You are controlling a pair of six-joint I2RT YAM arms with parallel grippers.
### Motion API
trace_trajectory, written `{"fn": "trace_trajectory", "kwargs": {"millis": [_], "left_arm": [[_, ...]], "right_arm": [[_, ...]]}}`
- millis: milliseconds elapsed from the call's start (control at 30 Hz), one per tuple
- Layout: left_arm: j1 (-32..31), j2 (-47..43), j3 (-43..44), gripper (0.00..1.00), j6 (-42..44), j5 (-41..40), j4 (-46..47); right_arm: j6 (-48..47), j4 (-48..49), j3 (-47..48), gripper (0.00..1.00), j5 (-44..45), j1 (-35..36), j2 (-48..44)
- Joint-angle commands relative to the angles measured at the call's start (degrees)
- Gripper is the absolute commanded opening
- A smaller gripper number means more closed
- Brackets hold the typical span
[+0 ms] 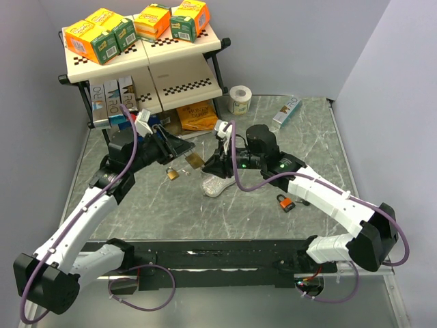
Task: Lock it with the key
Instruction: Lock the lock.
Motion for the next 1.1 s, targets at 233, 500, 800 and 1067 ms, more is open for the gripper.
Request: {"fn": "trace_trajectory", "kwargs": {"millis": [233,500,800,1067], "left_arm": [[0.6,-0.6,0.8,0.01,-3.7,-2.2,4.3],[1.2,0.5,0.7,0.01,-5.6,-1.6,5.8],[1.2,1.1,0.9,0.01,-7.3,-2.0,5.9],[2.1,1.9,2.7,0.01,-7.3,-6.1,2.2]], "right_arm": [[2.0,3.9,1.0,0.21,-0.7,0.4,0.2],[2.0,4.0,1.4,0.33,-0.2,1.0,1.1],[0.0,3.5,3.0,0.27,3.3,2.6,3.0],[-3.8,2.0,3.0,0.0,10.1,4.8,2.3]]}}
